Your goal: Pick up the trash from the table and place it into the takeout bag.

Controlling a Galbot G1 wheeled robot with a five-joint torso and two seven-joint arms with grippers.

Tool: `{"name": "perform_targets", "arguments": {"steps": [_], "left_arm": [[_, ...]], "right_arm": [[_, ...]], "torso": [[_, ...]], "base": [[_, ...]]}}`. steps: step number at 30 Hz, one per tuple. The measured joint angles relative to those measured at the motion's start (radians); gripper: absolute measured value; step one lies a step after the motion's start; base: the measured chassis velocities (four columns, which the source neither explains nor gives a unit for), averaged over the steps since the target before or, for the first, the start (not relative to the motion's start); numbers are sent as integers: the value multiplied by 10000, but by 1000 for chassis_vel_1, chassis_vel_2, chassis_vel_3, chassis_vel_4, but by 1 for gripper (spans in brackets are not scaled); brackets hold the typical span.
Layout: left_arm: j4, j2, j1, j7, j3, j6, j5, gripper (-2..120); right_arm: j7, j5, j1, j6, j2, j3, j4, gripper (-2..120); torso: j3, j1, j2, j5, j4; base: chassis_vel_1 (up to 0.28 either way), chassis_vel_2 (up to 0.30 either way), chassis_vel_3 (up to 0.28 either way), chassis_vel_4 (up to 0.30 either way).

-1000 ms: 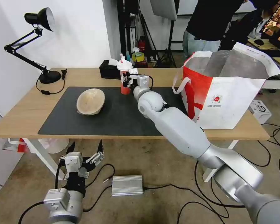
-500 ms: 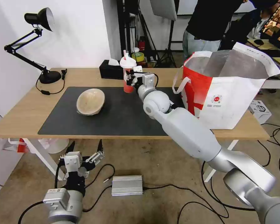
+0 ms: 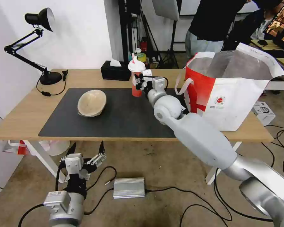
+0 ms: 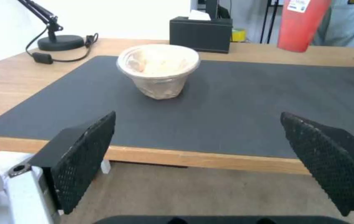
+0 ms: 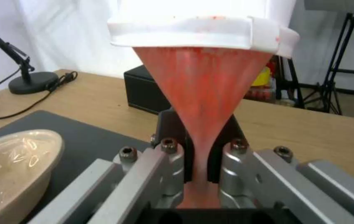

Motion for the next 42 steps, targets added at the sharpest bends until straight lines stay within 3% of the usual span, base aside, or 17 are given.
{"name": "perform_targets", "arguments": {"steps": [42], "left_arm": [[272,0,-50,-13,176,-222,311,98]], "right_arm": [[254,712,-1217,-360,-1682,1026,2389,5]], "torso": [[0,0,0,0,1]], "base": [[0,0,0,0]]}}
